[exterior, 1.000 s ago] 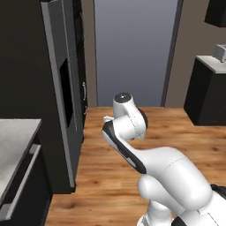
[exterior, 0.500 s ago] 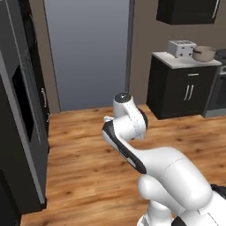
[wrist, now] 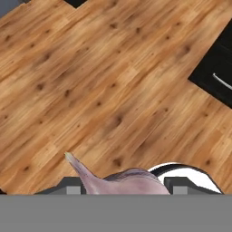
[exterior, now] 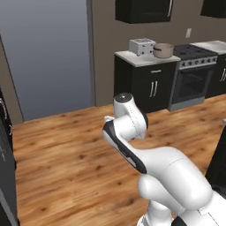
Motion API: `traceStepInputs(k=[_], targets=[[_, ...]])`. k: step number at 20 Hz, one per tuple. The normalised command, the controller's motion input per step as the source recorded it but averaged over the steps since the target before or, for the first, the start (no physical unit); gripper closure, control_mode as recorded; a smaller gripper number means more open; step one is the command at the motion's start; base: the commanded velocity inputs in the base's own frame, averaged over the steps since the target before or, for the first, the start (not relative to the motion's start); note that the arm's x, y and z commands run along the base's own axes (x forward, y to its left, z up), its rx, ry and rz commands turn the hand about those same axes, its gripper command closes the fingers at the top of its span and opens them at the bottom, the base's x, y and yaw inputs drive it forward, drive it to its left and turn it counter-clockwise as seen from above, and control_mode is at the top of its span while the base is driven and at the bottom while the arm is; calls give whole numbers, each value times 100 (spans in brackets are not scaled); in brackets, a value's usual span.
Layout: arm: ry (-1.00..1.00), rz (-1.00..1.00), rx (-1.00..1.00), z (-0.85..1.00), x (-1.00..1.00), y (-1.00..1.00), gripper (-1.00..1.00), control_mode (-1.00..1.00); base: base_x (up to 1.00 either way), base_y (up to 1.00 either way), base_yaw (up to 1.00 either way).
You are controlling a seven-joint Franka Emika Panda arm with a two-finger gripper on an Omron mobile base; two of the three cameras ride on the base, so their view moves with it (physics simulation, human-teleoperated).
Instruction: Turn on the sink faucet. Then move the garlic from the counter to the sink. Turn off the sink. Move the vegetable from the sink to the pot next to the stove. Finally move the pot to the rear right burner.
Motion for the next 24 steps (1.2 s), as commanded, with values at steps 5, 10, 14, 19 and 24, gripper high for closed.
traceStepInputs(k=[5,10,14,19,24], targets=[[0,0,0,0,0,0,100,100,54,0,-26],[0,0,0,0,0,0,100,100,81,12,-19],[0,0,0,0,0,0,100,100,96,24,-18],[0,0,0,0,0,0,100,100,93,17,-16],[0,0,0,0,0,0,100,100,100,2,-8]])
